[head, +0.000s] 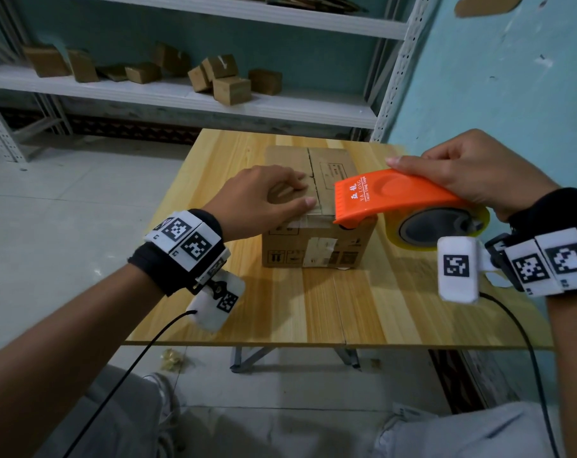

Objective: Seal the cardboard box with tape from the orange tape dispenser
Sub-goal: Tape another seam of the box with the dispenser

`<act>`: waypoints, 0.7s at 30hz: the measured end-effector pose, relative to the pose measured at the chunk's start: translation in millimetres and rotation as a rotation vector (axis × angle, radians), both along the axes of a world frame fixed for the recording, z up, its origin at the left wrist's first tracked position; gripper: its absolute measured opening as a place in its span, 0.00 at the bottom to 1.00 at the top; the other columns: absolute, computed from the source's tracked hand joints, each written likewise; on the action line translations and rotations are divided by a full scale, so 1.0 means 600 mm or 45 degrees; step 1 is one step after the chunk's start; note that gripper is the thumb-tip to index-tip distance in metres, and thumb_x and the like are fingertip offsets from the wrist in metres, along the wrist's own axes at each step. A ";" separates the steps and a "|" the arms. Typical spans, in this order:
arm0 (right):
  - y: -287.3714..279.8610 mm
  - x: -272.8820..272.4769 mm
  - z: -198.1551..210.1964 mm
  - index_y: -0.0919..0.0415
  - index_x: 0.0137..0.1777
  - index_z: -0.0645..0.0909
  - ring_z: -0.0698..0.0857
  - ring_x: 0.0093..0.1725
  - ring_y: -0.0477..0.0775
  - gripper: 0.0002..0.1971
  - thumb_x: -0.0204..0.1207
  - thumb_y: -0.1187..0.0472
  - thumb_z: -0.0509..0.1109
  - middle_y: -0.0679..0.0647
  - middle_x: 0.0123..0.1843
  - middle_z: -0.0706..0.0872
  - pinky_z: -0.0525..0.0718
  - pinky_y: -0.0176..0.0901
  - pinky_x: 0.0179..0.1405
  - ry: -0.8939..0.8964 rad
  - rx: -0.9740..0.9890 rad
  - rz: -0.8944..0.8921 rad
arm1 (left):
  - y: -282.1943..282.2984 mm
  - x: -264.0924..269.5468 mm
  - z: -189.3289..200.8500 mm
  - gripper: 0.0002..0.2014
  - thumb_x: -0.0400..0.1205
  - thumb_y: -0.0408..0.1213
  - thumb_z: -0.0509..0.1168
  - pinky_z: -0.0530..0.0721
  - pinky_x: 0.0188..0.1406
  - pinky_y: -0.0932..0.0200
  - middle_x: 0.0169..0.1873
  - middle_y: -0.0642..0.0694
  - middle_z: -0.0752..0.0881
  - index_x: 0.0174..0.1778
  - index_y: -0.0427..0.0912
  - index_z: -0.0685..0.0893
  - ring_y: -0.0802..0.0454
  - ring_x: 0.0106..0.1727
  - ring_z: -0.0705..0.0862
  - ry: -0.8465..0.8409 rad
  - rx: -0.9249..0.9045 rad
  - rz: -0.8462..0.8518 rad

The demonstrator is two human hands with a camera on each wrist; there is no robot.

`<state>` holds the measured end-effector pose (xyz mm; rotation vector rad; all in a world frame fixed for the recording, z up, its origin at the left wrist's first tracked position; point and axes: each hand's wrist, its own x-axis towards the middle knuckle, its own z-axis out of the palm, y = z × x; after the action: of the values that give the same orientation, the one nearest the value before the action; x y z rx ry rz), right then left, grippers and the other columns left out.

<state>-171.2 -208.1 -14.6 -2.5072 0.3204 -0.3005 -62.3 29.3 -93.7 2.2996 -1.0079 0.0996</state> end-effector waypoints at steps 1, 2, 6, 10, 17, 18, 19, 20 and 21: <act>0.000 0.000 0.000 0.70 0.37 0.87 0.76 0.16 0.40 0.33 0.69 0.33 0.72 0.50 0.18 0.78 0.70 0.38 0.28 0.000 -0.008 0.000 | 0.000 0.000 0.000 0.19 0.82 0.55 0.62 0.67 0.45 0.78 0.69 0.58 0.79 0.65 0.50 0.81 0.67 0.63 0.71 0.003 0.002 0.000; 0.000 -0.001 0.000 0.71 0.37 0.87 0.76 0.16 0.40 0.34 0.68 0.32 0.71 0.54 0.21 0.80 0.70 0.39 0.28 -0.004 -0.011 0.002 | 0.000 0.000 0.001 0.19 0.83 0.54 0.60 0.70 0.46 0.76 0.68 0.57 0.80 0.65 0.50 0.80 0.65 0.63 0.73 0.020 -0.008 -0.003; 0.001 -0.006 0.003 0.72 0.39 0.88 0.76 0.17 0.43 0.38 0.65 0.29 0.70 0.68 0.29 0.82 0.72 0.41 0.29 -0.005 -0.024 0.009 | 0.004 -0.001 0.007 0.19 0.87 0.50 0.54 0.76 0.48 0.75 0.61 0.58 0.81 0.70 0.50 0.79 0.61 0.56 0.77 0.152 -0.087 -0.009; 0.002 -0.010 0.004 0.72 0.40 0.88 0.77 0.19 0.45 0.37 0.65 0.30 0.70 0.70 0.32 0.84 0.72 0.41 0.29 0.002 -0.034 0.008 | 0.004 0.005 0.000 0.16 0.85 0.49 0.61 0.66 0.43 0.82 0.68 0.62 0.78 0.67 0.51 0.81 0.72 0.62 0.69 0.099 -0.060 -0.050; -0.002 -0.011 0.005 0.73 0.39 0.87 0.74 0.17 0.43 0.38 0.66 0.30 0.71 0.62 0.27 0.80 0.71 0.41 0.28 -0.004 -0.061 0.003 | 0.002 0.012 -0.009 0.16 0.83 0.51 0.62 0.68 0.49 0.72 0.69 0.60 0.79 0.64 0.53 0.81 0.66 0.64 0.71 0.016 -0.018 -0.034; -0.002 -0.011 0.006 0.72 0.39 0.88 0.74 0.17 0.42 0.38 0.66 0.30 0.71 0.61 0.27 0.80 0.71 0.41 0.28 -0.003 -0.064 0.001 | 0.001 0.011 -0.009 0.15 0.83 0.52 0.62 0.69 0.50 0.69 0.69 0.60 0.78 0.64 0.53 0.81 0.64 0.65 0.71 0.001 -0.002 -0.024; -0.002 -0.012 0.006 0.71 0.38 0.88 0.75 0.17 0.42 0.37 0.65 0.30 0.71 0.60 0.26 0.81 0.71 0.41 0.28 -0.004 -0.063 -0.001 | 0.001 0.011 -0.009 0.15 0.83 0.52 0.61 0.69 0.51 0.67 0.69 0.60 0.78 0.64 0.54 0.80 0.63 0.65 0.72 -0.008 0.009 -0.020; -0.003 -0.012 0.006 0.70 0.38 0.87 0.75 0.16 0.42 0.36 0.65 0.30 0.71 0.58 0.25 0.80 0.71 0.41 0.28 -0.005 -0.063 -0.002 | 0.001 0.010 -0.009 0.15 0.83 0.52 0.61 0.68 0.50 0.68 0.69 0.60 0.78 0.64 0.54 0.80 0.63 0.65 0.72 -0.015 0.013 -0.023; -0.003 -0.012 0.006 0.70 0.37 0.87 0.75 0.16 0.41 0.35 0.66 0.30 0.71 0.57 0.24 0.80 0.71 0.40 0.28 -0.005 -0.063 -0.002 | 0.001 0.011 -0.009 0.15 0.83 0.52 0.61 0.68 0.49 0.70 0.69 0.60 0.79 0.64 0.53 0.80 0.63 0.65 0.72 -0.020 0.017 -0.029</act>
<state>-178.4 -210.0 -11.2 -2.5546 0.3173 -0.3174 -55.9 29.7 -99.3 2.3017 -1.0455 0.1021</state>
